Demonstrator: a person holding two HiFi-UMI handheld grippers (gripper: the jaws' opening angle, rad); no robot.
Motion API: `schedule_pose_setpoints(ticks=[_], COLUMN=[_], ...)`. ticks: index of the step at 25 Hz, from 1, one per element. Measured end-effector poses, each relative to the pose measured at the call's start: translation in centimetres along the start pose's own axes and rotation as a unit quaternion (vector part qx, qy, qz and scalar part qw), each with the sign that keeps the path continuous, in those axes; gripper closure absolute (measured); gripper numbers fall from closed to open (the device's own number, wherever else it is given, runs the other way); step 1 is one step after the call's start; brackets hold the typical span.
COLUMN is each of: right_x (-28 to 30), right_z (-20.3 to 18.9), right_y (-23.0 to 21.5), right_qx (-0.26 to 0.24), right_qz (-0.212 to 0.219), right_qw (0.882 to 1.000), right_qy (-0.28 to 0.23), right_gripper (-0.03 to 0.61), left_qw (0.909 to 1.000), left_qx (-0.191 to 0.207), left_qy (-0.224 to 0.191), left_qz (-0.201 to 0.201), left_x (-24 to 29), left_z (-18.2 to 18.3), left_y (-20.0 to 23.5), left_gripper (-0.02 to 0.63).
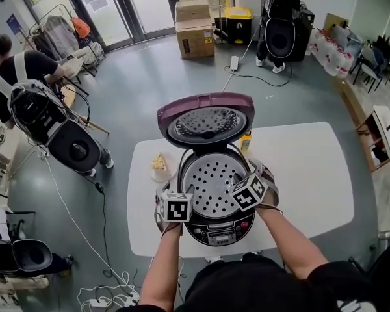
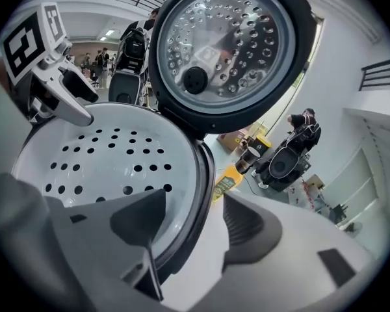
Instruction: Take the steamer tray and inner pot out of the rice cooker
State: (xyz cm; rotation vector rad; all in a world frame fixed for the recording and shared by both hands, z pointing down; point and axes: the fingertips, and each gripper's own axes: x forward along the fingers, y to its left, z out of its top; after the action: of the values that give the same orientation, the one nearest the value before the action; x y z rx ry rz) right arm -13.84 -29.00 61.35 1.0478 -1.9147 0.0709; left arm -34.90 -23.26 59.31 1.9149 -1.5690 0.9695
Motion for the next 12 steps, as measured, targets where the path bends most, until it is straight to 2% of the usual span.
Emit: schedule_pose_setpoints(ticks=[4,7,12], right_x=[0.24,0.09,-0.29], right_z=[0.19,0.54,0.94], right_y=[0.4,0.62,0.9], right_qx=[-0.005,-0.013,-0.032], right_qz=[0.0,-0.005,-0.005], right_qw=[1.0,1.0,0.999], right_qy=[0.004,0.002,-0.005], right_gripper=[0.35,0.373,0.414], left_qw=[0.9999,0.9997,0.9991], left_qx=[0.01,0.024,0.036], left_qy=[-0.005,-0.007,-0.024], left_qz=[-0.003,0.002,0.006], left_x=[0.11,0.06,-0.48], left_z=[0.34,0.45,0.97], left_y=[0.02,0.16,0.15], left_gripper=[0.311,0.333,0.403])
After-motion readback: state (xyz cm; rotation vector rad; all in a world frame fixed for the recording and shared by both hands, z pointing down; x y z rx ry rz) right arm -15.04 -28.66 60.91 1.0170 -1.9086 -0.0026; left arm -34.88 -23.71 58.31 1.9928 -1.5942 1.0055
